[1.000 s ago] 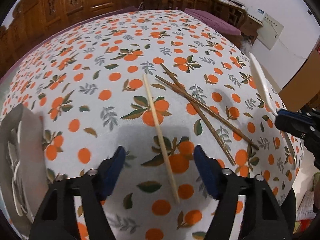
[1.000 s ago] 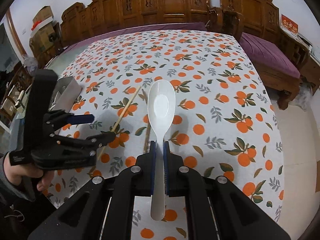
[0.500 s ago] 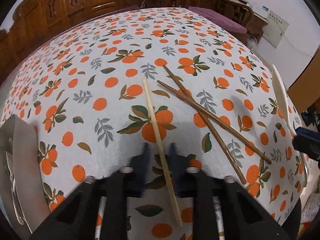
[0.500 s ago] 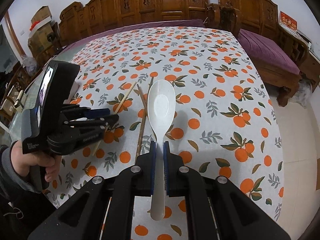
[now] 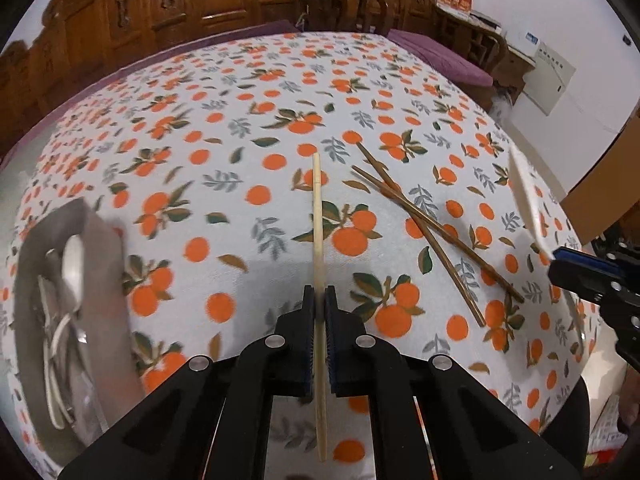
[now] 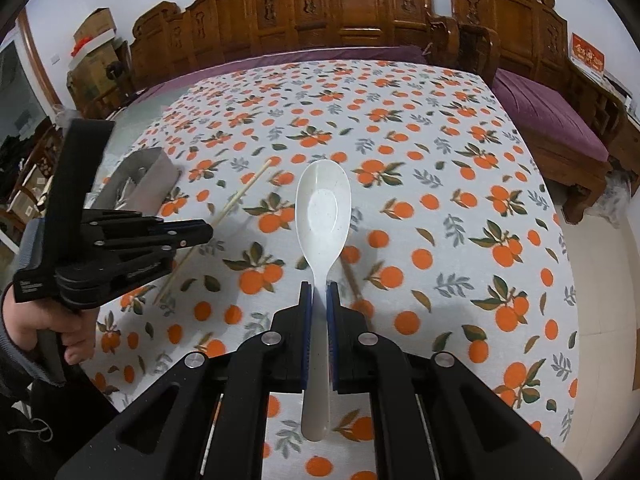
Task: Organize utensils
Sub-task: 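Grasp a wooden chopstick with the left tool while the right tool holds the white spoon, then lower the chopstick into the grey tray and open the left tool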
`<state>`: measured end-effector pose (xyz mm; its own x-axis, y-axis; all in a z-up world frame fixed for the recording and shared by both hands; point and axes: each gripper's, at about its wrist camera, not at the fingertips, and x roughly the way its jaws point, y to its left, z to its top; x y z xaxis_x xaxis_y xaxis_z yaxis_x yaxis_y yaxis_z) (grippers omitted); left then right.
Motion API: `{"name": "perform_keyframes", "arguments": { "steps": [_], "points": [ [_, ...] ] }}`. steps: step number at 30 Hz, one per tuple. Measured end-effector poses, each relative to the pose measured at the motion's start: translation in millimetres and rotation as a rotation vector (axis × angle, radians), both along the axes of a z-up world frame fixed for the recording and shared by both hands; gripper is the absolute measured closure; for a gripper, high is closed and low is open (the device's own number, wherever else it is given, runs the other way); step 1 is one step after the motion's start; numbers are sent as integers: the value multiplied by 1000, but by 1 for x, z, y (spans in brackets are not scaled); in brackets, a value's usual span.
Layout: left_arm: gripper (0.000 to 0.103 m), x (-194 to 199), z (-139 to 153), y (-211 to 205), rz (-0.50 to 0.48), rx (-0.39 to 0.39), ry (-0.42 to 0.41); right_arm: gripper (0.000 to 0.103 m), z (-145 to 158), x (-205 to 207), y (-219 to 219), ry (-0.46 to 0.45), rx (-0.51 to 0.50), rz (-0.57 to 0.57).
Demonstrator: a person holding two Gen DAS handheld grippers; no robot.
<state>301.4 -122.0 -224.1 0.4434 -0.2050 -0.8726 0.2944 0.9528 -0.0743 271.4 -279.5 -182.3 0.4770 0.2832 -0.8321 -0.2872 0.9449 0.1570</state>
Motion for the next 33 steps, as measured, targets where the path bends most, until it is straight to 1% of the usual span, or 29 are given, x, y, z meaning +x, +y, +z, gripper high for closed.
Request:
{"name": "perform_keyframes", "arguments": {
  "steps": [5, 10, 15, 19, 25, 29, 33],
  "points": [
    [99, -16, 24, 19, -15, 4, -44, 94, 9, 1, 20, -16, 5, 26],
    [99, -27, 48, 42, -7, -12, -75, 94, 19, 3, 42, -34, 5, 52],
    [99, -34, 65, 64, 2, -25, -102, 94, 27, 6, 60, -50, 9, 67],
    [99, -39, 75, 84, 26, -40, -117, 94, 32, 8, 73, -55, 14, 75],
    [99, -45, 81, 111, 62, -44, -126, 94, 34, 7, 94, -58, 19, 106],
    [99, -47, 75, 132, 97, -40, -118, 94, 35, 7, 107, -59, 23, 128],
    [99, -45, 68, 159, 155, -45, -110, 94, 37, 9, 120, -60, 25, 151]
  ]
}}
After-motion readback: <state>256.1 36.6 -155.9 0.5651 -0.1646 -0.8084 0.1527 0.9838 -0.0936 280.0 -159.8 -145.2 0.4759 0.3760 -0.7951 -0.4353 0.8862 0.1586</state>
